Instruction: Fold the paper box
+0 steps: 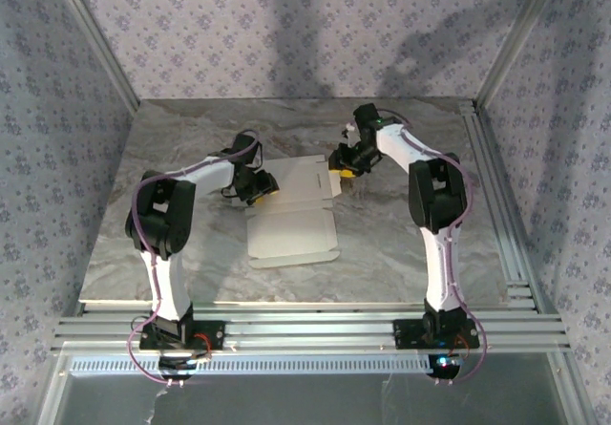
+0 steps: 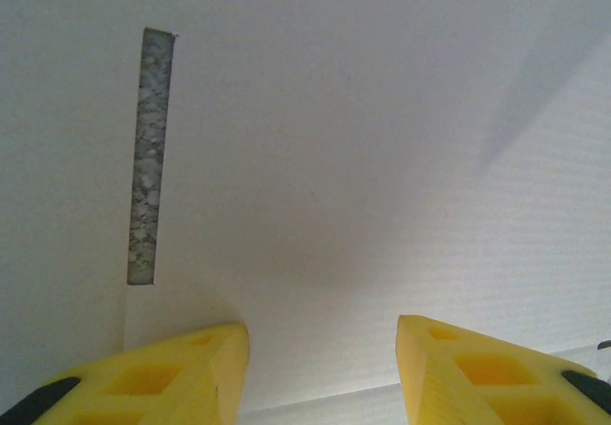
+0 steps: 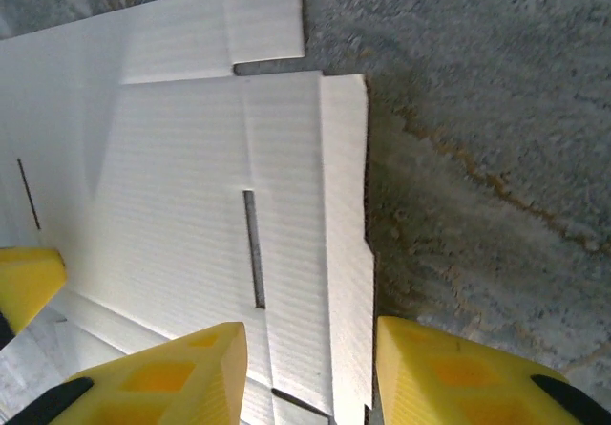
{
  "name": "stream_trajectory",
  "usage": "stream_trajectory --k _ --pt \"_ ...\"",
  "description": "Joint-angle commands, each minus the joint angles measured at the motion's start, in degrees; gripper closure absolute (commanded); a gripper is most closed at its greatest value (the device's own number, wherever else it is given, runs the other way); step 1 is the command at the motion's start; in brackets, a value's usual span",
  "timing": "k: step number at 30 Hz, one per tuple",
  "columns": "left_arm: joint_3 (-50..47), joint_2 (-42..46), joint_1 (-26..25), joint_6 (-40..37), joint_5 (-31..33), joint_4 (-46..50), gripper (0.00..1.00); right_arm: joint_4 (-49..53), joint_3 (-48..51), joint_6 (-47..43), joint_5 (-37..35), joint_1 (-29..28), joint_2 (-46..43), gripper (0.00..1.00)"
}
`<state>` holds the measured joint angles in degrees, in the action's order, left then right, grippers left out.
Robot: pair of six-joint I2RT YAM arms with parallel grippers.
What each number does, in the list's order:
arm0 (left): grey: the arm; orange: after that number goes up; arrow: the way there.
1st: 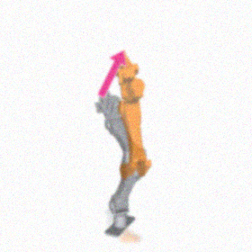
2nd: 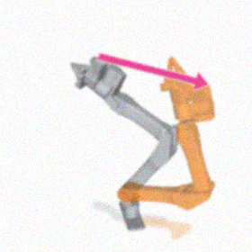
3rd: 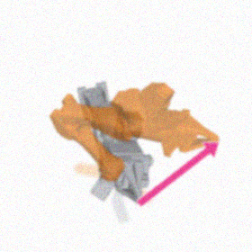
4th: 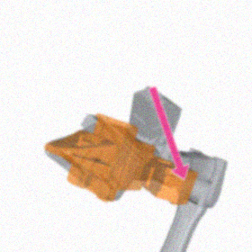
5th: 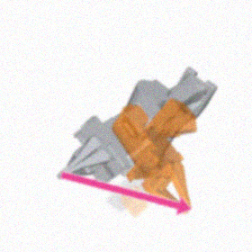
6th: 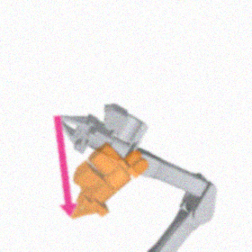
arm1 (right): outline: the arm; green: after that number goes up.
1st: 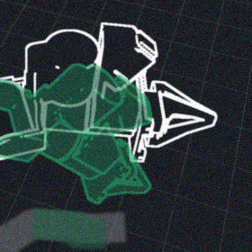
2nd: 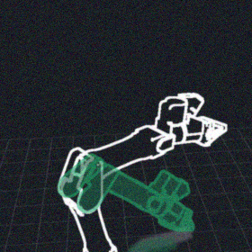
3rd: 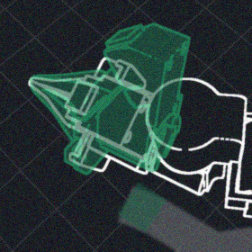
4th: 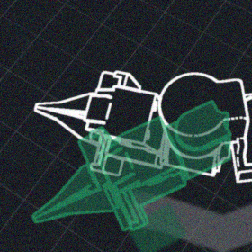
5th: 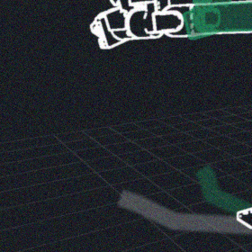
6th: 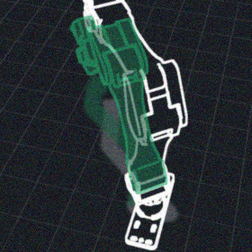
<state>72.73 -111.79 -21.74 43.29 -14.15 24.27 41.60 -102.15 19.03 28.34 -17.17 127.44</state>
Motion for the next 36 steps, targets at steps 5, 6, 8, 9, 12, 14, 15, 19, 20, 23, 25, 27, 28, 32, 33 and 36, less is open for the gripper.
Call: stream_trajectory --k 5,6,8,9,12,14,15,19,20,23,25,27,28,32,33,36 --pt "-0.4 -4.6 -0.1 -2.3 2.4 1.2 0.53 -0.8 2.6 -0.3 1.2 2.0 -0.5 0.57" --pt "-0.3 -4.6 0.0 -2.4 2.6 1.3 0.53 -0.4 2.1 -0.3 1.2 2.2 0.2 0.57" --pt "-0.3 -4.8 -0.1 -2.4 2.6 1.4 0.53 -0.1 1.5 -0.5 1.1 2.4 1.0 0.57" --pt "-0.1 -4.9 -0.1 -2.6 2.7 1.6 0.54 0.1 1.1 -0.5 1.0 2.3 1.4 0.57" --pt "0.1 -4.9 0.0 -2.6 2.9 1.7 0.54 0.5 0.6 -0.6 0.5 2.2 2.0 0.57" --pt "0.2 -5.1 -0.1 -2.6 2.8 1.7 0.54 0.3 0.5 -0.4 0.7 2.2 2.1 0.57" --pt "0.4 -5.1 0.0 -2.7 2.8 1.8 0.54 0.4 0.0 -0.4 1.4 2.1 2.4 0.57" --pt "0.8 -5.4 0.0 -2.7 2.7 2.1 0.54 2.8 -3.3 -0.8 1.1 1.1 4.5 0.57" --pt "0.8 -5.3 -0.1 -2.7 2.6 2.0 0.54 3.0 -3.5 -0.7 1.4 0.9 4.6 0.57" --pt "0.8 -5.3 -0.1 -2.8 2.4 1.9 0.54 2.5 -3.5 -0.5 2.9 0.2 4.3 0.60" --pt "0.9 -5.5 0.0 -2.8 2.4 1.8 0.54 1.9 -2.7 -0.1 4.0 -0.1 3.6 0.62" --pt "0.9 -5.5 0.0 -2.9 2.4 1.9 0.54 -0.3 -0.8 0.7 5.7 -0.2 1.8 0.64" --pt "0.9 -5.5 0.0 -2.9 2.4 1.9 0.54 -1.4 0.5 1.4 6.2 -0.2 0.8 0.66" --pt "1.1 -5.6 -0.1 -2.9 2.1 1.7 0.54 0.4 -0.4 1.1 4.0 -0.9 0.9 0.73" --pt "1.1 -5.6 0.0 -2.8 2.1 1.7 0.54 1.8 -1.4 0.5 2.4 -1.3 1.6 0.75" --pt "1.2 -5.6 -0.1 -2.7 2.0 1.8 0.54 5.6 -4.2 -0.8 -3.2 -2.6 3.2 0.82"
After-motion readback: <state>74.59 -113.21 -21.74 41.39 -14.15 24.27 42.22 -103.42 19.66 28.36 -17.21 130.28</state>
